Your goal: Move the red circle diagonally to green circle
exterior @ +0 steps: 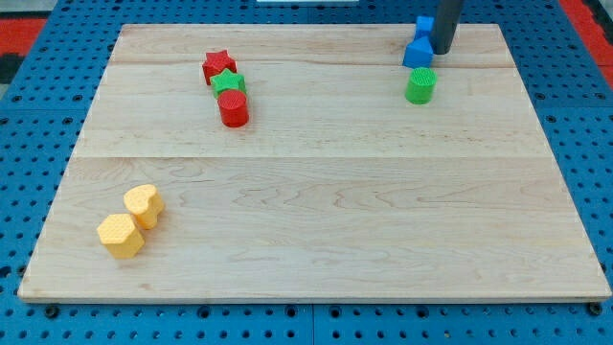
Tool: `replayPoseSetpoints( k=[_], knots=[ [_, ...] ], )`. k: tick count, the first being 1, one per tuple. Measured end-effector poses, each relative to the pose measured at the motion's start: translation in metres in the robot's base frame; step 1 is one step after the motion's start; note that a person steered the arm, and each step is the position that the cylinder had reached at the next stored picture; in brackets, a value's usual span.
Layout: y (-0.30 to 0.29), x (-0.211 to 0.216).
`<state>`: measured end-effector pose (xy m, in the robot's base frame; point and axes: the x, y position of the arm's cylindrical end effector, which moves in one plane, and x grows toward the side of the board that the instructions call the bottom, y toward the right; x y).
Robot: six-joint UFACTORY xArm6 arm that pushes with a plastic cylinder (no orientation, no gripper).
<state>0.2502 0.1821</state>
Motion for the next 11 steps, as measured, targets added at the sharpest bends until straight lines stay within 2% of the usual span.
replayPoseSetpoints(
  k=[2, 3, 4, 5, 8, 9, 10, 11],
  knots=[
    [-0.011, 0.025],
    [0.019, 0.043],
    [0.124, 0.074],
    [0.147, 0.145],
    [-0.161, 0.164],
    [-0.236, 0.180],
    [-0.340, 0.165],
    [-0.344, 0.126]
  ],
)
